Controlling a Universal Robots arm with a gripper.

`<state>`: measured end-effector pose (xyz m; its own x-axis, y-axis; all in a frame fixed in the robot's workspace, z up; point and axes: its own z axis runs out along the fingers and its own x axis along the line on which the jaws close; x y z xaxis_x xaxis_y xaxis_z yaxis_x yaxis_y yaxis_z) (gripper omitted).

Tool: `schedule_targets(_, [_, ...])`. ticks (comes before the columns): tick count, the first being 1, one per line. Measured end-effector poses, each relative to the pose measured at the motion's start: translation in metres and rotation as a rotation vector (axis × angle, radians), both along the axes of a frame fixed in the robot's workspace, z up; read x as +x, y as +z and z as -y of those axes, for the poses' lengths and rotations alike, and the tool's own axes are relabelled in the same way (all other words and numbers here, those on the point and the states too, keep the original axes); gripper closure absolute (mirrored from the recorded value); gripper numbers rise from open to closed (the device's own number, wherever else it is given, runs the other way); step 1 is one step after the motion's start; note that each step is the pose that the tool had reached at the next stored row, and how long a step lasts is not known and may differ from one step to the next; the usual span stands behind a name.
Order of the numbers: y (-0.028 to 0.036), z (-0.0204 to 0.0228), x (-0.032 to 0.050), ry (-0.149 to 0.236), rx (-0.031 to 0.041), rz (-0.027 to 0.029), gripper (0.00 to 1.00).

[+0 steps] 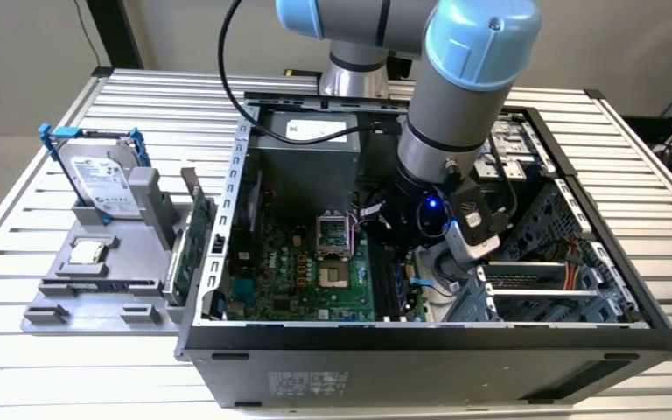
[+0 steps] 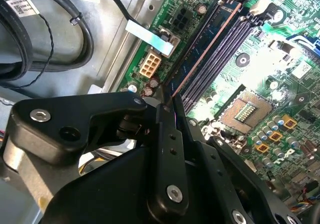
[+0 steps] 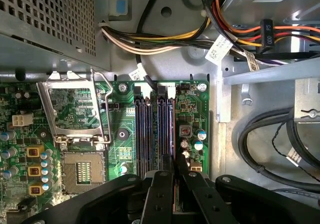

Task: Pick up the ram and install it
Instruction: 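Insert the ram into the slot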

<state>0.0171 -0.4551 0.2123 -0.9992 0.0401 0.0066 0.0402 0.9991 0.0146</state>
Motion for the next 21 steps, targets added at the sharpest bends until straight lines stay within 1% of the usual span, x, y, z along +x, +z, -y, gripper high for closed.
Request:
schedule_targets(1, [-0.0002, 0.0000, 0.0000, 0.000, -0.0002, -0.0001, 0.00])
schedule_targets(5, [0.0006, 0.0003, -0.0001, 0.000, -0.0017, -0.0006, 0.00])
schedule_targets(6, [0.0025, 0.0003, -0.0001, 0.000, -0.0008, -0.0006, 0.00])
schedule_targets(7, [0.0056, 0.0003, -0.0001, 0.000, 0.0000, -0.0006, 0.00])
schedule_targets(8, [0.0100, 0.0002, -0.0001, 0.000, 0.0002, -0.0006, 0.00])
schedule_targets(14, [0.0376, 0.0003, -0.0001, -0.001, 0.0003, -0.0013, 0.00])
schedule_targets(17, [0.0508, 0.0003, -0.0001, 0.000, 0.0003, -0.0026, 0.00])
schedule_targets(18, [0.0538, 0.0004, -0.0001, 0.000, 0.0005, -0.0032, 0.00])
schedule_targets(19, [0.0551, 0.0005, -0.0001, 0.000, 0.0010, -0.0033, 0.00])
schedule_targets(21, [0.0551, 0.0005, -0.0001, 0.000, 0.0013, -0.0033, 0.00])
